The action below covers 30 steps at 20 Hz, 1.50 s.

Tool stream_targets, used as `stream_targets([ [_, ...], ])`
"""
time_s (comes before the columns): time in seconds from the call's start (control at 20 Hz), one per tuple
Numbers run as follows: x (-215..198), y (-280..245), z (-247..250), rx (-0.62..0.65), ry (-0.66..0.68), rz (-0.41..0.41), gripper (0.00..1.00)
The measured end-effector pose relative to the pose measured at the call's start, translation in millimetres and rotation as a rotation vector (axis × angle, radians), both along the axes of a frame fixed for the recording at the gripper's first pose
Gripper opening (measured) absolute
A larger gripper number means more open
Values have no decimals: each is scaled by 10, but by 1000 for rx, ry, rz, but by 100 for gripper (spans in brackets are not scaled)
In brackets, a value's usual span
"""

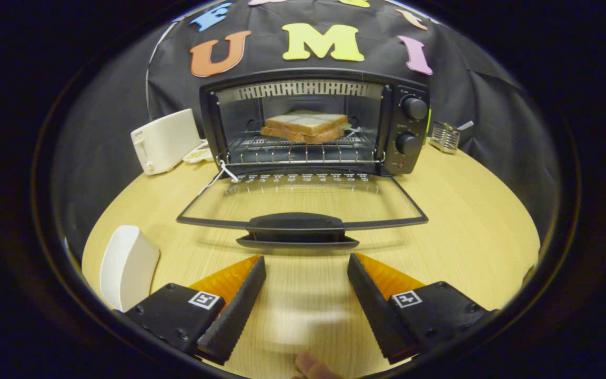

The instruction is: Open the toaster oven, put the food inside, and close the toaster oven door.

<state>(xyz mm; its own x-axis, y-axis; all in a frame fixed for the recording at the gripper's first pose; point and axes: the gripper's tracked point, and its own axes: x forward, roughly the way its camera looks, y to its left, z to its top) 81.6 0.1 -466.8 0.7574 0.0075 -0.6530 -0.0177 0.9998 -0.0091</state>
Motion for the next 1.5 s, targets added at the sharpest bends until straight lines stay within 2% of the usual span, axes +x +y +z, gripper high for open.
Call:
stream_targets([
  [0.45,28,9,26,3,-35,0,100],
  [1.05,153,45,529,26,-404,18,100],
  [1.25,246,49,610,7,-458,30,100],
  [1.5,464,88,983,4,-482,37,100],
])
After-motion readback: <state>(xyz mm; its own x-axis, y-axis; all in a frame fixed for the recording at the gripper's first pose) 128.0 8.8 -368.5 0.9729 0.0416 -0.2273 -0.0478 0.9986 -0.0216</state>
